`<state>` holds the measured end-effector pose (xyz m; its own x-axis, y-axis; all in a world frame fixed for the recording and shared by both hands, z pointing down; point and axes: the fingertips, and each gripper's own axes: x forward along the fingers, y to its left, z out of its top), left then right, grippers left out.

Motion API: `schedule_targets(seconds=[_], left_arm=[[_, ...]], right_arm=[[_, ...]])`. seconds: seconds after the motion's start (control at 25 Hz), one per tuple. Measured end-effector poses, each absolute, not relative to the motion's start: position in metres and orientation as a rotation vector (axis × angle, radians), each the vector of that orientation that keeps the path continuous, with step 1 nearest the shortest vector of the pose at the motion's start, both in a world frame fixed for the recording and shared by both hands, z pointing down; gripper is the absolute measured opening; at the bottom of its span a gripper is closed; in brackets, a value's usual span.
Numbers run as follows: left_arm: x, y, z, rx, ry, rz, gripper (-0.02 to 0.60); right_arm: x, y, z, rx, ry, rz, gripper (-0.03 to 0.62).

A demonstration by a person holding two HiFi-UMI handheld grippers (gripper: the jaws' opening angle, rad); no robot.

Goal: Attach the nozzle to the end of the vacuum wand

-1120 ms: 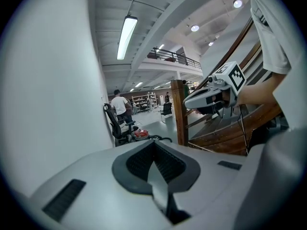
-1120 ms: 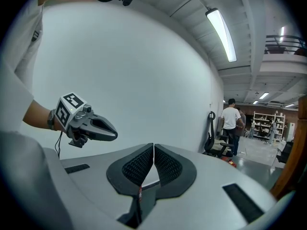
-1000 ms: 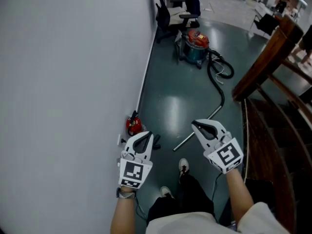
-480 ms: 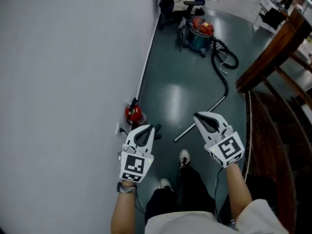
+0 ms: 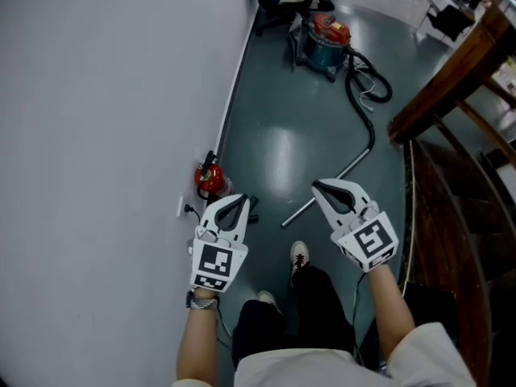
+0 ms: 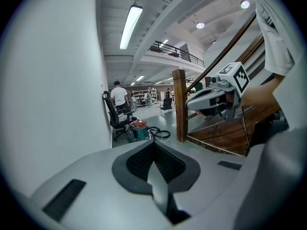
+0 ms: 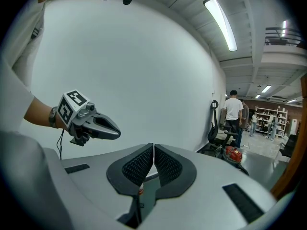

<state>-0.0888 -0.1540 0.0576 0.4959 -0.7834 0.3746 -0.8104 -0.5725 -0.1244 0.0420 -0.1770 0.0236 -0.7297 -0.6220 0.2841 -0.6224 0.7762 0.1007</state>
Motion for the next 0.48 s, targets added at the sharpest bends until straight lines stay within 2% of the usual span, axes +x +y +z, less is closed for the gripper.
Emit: schedule_targets(seconds=[0.48], left_arm=[[-0.072,-0.175,0.132,2.701,-1.394,0.683,0.000]], right_arm=[[0.042,-0.193,0.105,0.880,-2.603,-0.130,0.029]])
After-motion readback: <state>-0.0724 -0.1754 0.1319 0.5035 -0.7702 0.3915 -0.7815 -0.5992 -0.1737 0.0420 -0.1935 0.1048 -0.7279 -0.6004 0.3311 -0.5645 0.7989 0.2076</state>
